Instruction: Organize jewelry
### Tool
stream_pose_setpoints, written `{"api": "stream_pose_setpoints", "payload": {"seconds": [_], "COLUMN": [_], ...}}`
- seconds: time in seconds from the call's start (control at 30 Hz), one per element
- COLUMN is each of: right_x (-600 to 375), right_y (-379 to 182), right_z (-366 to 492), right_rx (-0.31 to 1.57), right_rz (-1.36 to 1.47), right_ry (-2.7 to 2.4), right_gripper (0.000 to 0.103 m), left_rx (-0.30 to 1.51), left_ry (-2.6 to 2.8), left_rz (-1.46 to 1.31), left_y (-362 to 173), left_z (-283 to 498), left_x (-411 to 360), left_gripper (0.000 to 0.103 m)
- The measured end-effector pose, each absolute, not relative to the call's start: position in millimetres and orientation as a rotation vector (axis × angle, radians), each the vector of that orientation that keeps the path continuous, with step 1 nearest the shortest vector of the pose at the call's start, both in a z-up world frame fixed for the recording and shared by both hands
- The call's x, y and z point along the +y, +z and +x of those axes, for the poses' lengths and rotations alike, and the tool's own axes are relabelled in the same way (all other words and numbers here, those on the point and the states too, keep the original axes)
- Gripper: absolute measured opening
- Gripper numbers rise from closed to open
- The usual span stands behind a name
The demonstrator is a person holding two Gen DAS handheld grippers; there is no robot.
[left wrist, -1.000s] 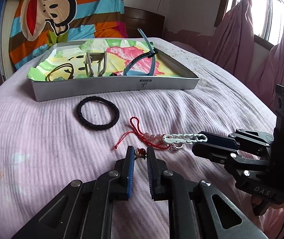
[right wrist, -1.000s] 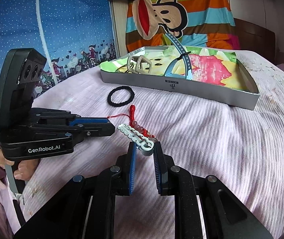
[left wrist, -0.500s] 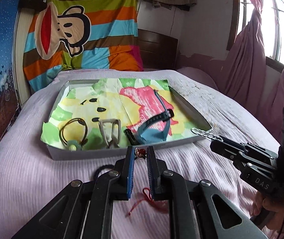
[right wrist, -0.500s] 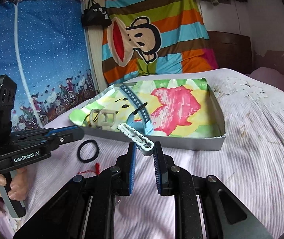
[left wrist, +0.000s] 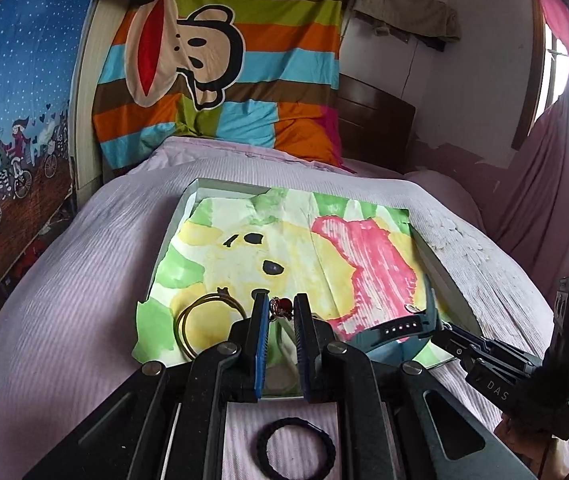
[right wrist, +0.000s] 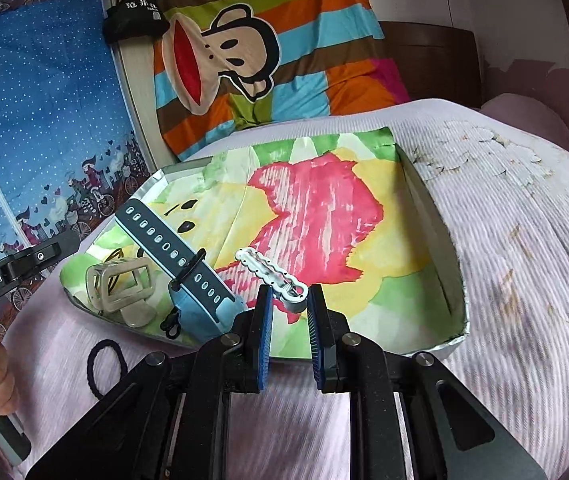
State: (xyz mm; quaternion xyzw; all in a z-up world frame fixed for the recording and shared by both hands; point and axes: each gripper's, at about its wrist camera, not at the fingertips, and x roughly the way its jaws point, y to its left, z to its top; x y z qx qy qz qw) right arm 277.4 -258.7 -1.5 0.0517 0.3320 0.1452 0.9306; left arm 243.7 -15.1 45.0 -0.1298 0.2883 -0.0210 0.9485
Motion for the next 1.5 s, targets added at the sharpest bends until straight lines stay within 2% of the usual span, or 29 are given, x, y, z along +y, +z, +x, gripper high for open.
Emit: {"api": "stream_pose_setpoints", "payload": {"seconds": [0.4,0.63,0.7,0.8,0.87,0.97,1.07,1.13,1.17,1.2,1.23,1.3,1.4,1.5], "right_x": [-239.2,-241.2,-241.8,-244.2,-247.3,-255.0,-262.4,-265.6,-267.6,-269.7,-271.5,-274.8,-279.5,-282.3], "right_y": [-10.2,-9.1,-8.6,-7.7,-5.7,0.8,10.2,16.8,20.1,23.4,26.5,31.1,36.9,40.0], "right_z": [285.9,285.0,283.7,278.7,272.1,258.5,240.9,226.4,218.7,210.3,202.4,186.8,165.1,146.7], "right_rx": [0.738,0.739,0.736,0.724,0.704,0.652,0.587,0.537,0.511,0.485,0.463,0.426,0.375,0.341], "right_rz": [0.042,0.024,0.026,0.027,0.033,0.052,0.075,0.085,0.091,0.097,0.102,0.107,0.114,0.123], "right_ry": [0.322,0.333,0.335,0.334,0.331,0.317,0.308,0.308,0.310,0.314,0.313,0.303,0.296,0.298], "right_gripper": [0.016,0.016,0.017,0.019,0.027,0.042,0.052,0.064,0.073,0.079,0.081,0.092,0.100,0.101], "left_rx": [0.735,0.724,0.719,0.696,0.674,0.628,0.586,0.552,0.530,0.509,0.489,0.456,0.424,0.395], "left_ry": [-0.037,-0.044,-0.056,-0.058,-0.051,-0.033,-0.023,-0.014,-0.013,-0.009,-0.003,-0.004,-0.013,-0.014], "left_rz": [-0.272,-0.253,-0.246,-0.222,-0.203,-0.175,-0.154,-0.146,-0.144,-0.141,-0.137,-0.130,-0.131,-0.124], "left_y": [8.3,6.6,7.6,11.0,14.4,21.2,28.3,33.2,35.8,37.8,39.9,43.4,47.5,50.4], "left_z": [257.9,253.4,251.9,244.7,239.1,227.8,215.8,205.0,198.5,192.2,186.0,173.8,157.9,142.8], "left_x": [-9.3,-10.6,-12.0,-15.8,-18.5,-22.0,-24.6,-25.5,-25.7,-26.0,-26.4,-26.2,-24.9,-25.2], "left_gripper": [0.012,0.012,0.017,0.033,0.053,0.068,0.082,0.091,0.096,0.099,0.103,0.103,0.103,0.103]}}
